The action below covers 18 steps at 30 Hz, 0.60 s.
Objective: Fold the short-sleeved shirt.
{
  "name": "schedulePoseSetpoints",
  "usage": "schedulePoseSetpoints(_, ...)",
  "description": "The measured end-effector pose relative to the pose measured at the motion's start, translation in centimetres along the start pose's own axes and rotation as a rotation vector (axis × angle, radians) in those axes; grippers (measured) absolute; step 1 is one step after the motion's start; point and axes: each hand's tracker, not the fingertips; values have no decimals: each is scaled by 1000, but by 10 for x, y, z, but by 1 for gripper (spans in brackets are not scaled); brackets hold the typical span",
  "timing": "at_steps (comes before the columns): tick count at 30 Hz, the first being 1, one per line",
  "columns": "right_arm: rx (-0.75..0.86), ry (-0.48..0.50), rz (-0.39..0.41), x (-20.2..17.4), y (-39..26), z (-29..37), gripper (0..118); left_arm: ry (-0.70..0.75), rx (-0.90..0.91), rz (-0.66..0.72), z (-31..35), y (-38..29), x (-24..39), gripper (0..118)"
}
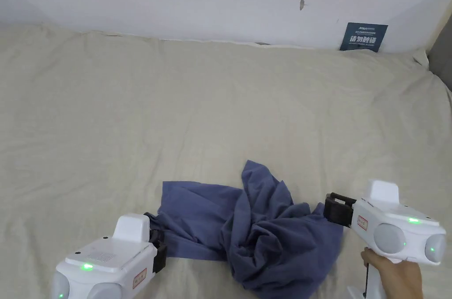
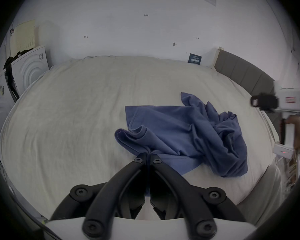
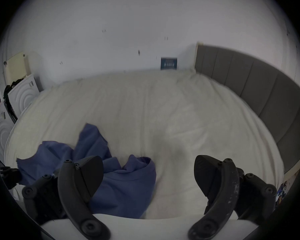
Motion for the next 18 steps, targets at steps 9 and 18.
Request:
schedulePoseSetpoints(9,-260,64,57,-4,-25,-83,30,-16,-12,7,-9,3,-9,4)
schedulePoseSetpoints(18,67,64,204,0,18,19,9,-45,47,148,-2,34,-27,4)
